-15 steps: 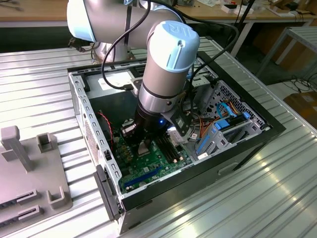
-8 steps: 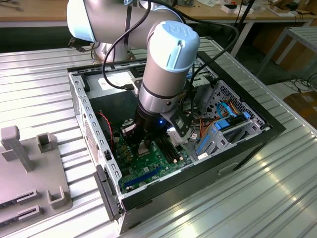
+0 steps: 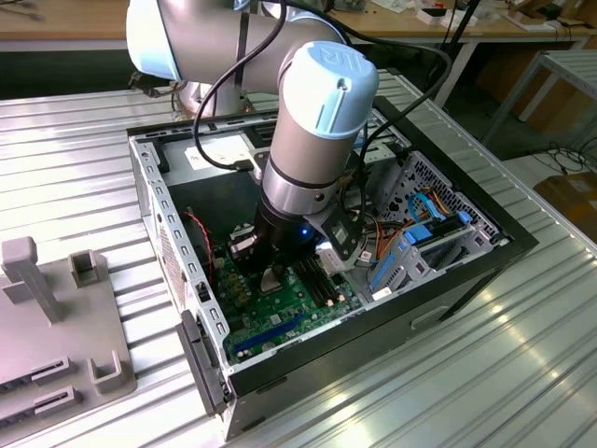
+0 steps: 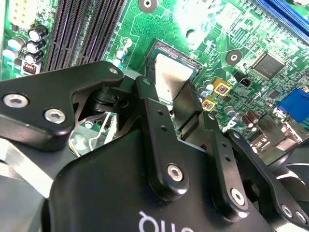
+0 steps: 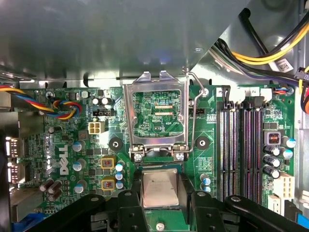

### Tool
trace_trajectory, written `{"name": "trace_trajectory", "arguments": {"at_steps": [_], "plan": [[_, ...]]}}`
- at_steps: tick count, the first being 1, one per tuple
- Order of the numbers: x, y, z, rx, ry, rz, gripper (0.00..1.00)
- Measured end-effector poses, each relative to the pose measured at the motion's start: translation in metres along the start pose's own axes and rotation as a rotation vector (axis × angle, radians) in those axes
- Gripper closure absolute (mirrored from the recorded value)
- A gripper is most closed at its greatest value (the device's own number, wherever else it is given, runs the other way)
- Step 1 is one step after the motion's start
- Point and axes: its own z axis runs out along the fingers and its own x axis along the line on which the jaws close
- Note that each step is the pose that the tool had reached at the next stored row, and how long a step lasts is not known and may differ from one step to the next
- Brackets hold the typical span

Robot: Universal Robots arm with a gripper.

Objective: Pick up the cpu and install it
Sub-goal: 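Place the cpu into insertion slot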

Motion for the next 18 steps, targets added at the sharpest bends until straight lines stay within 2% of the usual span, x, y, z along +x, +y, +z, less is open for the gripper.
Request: {"name": "trace_trajectory", "arguments": {"at_steps": [7, 12, 14, 16, 18], "plan": [[0.0021, 0.0002, -0.0006, 0.0000, 0.0000, 0.004, 0.58], [0.0019, 0.0012, -0.0006, -0.0010, -0.0003, 0.031, 0.58], [0.0016, 0.0010, -0.0006, -0.0018, -0.0003, 0.030, 0.58], [0.0015, 0.0009, -0.0006, -0.0021, -0.0001, 0.008, 0.58], [0.0015, 0.0008, -0.0006, -0.0020, 0.0001, 0.004, 0.58]]}}
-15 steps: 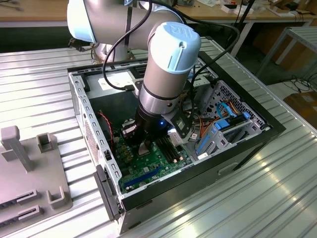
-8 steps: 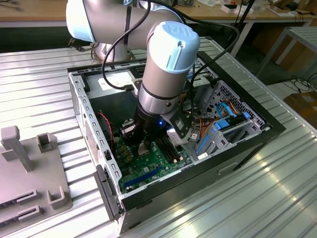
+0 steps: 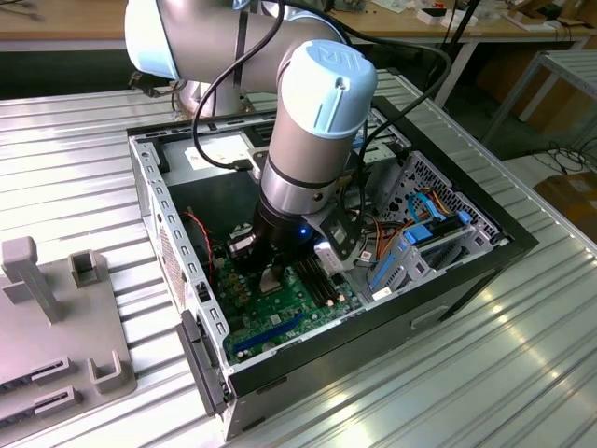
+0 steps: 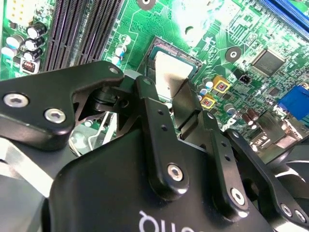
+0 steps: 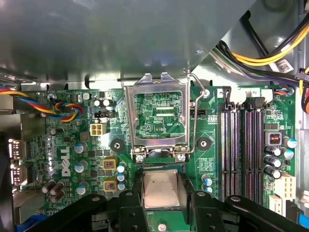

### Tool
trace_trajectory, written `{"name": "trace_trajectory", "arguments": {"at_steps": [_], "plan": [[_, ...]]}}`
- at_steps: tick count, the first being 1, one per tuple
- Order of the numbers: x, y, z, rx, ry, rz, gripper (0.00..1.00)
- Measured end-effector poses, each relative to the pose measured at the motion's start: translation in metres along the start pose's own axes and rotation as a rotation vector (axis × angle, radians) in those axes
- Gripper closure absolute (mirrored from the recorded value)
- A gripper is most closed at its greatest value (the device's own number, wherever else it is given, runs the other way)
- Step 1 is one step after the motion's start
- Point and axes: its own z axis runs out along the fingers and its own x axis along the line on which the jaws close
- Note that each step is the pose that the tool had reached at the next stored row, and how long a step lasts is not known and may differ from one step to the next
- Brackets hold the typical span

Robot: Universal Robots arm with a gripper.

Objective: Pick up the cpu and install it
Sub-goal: 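Place the cpu into insertion slot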

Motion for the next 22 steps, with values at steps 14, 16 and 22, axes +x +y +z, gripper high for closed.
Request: {"name": "trace_trajectory", "arguments": {"at_steps": [14, 16, 22], "plan": [[0.0000, -0.0001, -0.0001, -0.0001, 0.0000, -0.005, 0.56], [0.0000, -0.0003, -0.0002, 0.0004, 0.0002, -0.011, 0.50], [0.0000, -0.0006, 0.0015, -0.0196, 0.0003, -0.032, 0.50]]}}
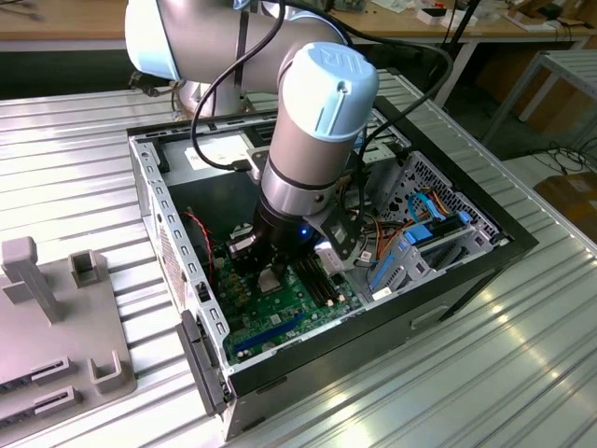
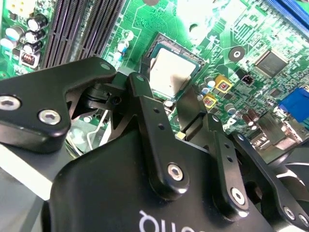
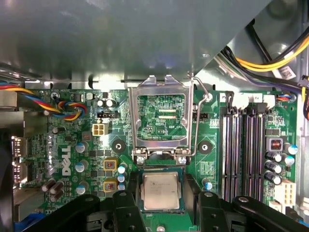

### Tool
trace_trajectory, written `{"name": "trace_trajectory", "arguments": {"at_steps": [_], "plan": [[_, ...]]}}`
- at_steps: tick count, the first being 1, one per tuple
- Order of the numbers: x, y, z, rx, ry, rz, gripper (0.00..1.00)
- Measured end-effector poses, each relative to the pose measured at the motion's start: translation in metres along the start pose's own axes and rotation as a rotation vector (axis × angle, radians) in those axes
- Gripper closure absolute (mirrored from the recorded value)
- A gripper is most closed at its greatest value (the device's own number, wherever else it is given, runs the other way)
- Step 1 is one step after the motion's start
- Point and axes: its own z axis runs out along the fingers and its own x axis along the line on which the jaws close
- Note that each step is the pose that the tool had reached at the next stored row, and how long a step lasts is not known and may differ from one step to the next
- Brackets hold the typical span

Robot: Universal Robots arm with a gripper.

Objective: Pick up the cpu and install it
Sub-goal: 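Place the cpu into insertion slot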

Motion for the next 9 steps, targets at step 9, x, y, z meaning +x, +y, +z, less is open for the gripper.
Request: {"name": "trace_trajectory", "arguments": {"at_steps": [9], "plan": [[0.0000, -0.0017, 0.0011, -0.0004, 0.0005, -0.013, 0.50]]}}
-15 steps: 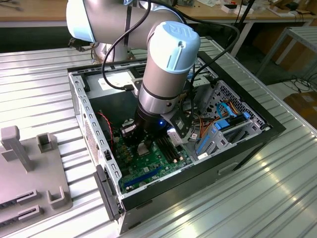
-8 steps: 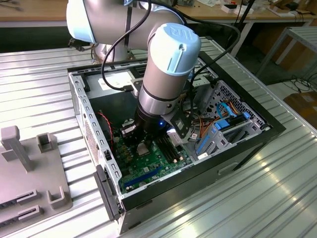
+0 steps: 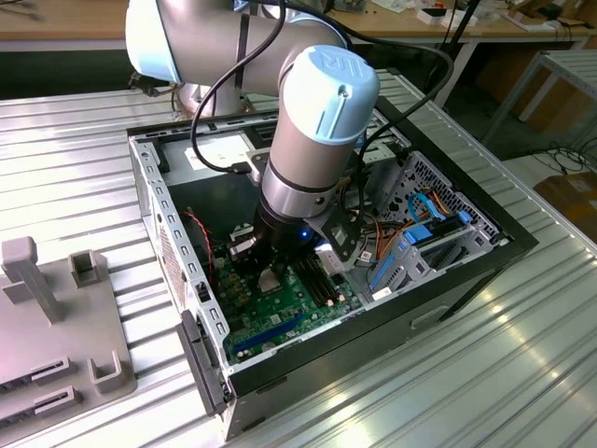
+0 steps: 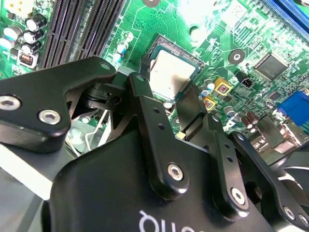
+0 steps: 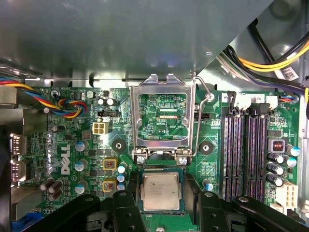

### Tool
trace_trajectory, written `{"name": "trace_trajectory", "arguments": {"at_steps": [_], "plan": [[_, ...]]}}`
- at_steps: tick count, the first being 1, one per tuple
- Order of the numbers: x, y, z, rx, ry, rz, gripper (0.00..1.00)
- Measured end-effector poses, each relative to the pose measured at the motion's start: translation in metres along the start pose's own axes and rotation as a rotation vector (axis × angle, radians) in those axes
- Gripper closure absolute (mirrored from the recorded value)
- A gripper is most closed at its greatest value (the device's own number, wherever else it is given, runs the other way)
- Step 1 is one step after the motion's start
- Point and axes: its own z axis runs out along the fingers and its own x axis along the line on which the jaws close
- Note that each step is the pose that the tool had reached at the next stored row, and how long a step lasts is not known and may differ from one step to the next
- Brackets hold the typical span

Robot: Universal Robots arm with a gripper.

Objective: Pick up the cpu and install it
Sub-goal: 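Place the cpu into insertion slot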

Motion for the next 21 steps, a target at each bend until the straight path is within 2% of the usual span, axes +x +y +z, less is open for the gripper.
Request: {"name": "trace_trajectory", "arguments": {"at_steps": [4, 5, 8, 10, 12, 21], "plan": [[-0.0002, 0.0000, 0.0008, 0.0003, 0.0001, 0.000, 0.52], [-0.0002, 0.0000, 0.0009, 0.0002, 0.0002, 0.000, 0.56], [-0.0012, 0.0001, -0.0002, 0.0006, 0.0000, 0.000, 0.56], [-0.0017, 0.0002, -0.0032, 0.0078, 0.0005, 0.000, 0.56], [-0.0019, 0.0001, -0.0045, 0.0199, 0.0010, 0.000, 0.56], [-0.0020, 0.0001, -0.0043, 0.0202, 0.0010, 0.005, 0.56]]}}
